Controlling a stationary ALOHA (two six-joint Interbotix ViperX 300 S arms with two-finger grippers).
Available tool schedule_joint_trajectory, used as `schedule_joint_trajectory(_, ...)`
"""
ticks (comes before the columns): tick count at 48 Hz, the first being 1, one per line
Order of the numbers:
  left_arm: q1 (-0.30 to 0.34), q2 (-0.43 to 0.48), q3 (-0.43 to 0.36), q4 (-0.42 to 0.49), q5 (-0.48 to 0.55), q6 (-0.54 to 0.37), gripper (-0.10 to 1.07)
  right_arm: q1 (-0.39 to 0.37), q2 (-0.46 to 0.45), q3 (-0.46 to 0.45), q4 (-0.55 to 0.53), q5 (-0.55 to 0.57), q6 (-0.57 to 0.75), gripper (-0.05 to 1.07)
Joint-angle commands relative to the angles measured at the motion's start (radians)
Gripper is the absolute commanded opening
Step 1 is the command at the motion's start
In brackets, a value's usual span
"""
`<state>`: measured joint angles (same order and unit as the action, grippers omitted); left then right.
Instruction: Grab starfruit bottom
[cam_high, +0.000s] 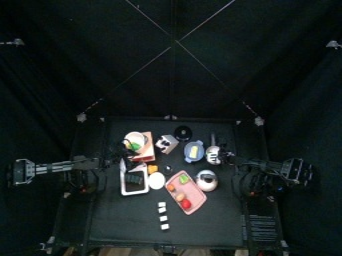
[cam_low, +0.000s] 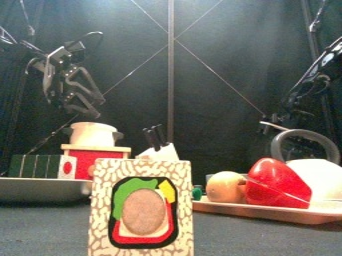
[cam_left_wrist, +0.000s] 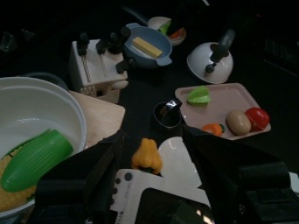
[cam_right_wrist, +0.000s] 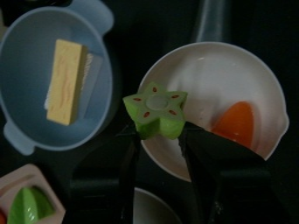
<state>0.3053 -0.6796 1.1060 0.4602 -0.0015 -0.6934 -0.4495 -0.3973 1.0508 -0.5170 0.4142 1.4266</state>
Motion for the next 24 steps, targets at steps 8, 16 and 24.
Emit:
schedule_joint_trajectory(8,0.002,-0.002,-0.012,-0.003,-0.008,0.003,0.91,0.038,-0.061,-0.025,0.003,0.055,0.000,0.62)
schedule_joint_trajectory(16,0.005,-0.002,-0.014,-0.003,-0.008,0.005,0.91,0.052,-0.058,-0.037,-0.002,0.055,0.000,0.62)
schedule_joint_trajectory(24,0.005,-0.002,-0.015,-0.002,-0.009,0.005,0.91,0.112,-0.058,-0.098,-0.002,0.075,-0.005,0.62)
